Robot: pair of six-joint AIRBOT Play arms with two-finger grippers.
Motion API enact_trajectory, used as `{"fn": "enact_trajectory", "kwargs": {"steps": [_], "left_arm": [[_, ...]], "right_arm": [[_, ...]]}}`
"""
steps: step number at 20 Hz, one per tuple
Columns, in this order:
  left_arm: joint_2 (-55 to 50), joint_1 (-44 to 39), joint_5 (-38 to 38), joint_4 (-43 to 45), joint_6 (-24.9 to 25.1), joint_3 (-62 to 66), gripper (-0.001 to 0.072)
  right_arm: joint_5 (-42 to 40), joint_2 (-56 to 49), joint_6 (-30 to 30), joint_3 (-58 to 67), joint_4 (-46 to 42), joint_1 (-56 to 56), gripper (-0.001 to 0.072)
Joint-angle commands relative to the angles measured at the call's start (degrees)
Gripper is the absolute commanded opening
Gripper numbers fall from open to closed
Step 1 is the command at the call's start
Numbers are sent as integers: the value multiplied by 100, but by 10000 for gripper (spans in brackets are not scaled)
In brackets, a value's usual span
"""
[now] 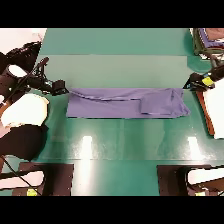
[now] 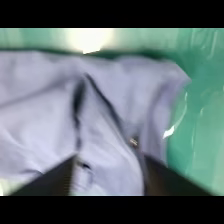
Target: Fold the shirts.
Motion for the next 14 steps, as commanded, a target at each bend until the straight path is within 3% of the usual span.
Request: {"fn": "enact_trajectory", "kwargs": {"steps": [1,7,14], "left_arm": [[214,-2,-160,-116,-7,44,34],[254,-566,-334,-162,-11,39,33],[254,-1523,-13,-188,-157,42,33]], "right_arm": [[310,87,-227,-291,55,-522,655],[-695,68,-1545,-1733,1746,-1252,656],[-590,-625,-2129,-1856,1991,-1182,655]]}}
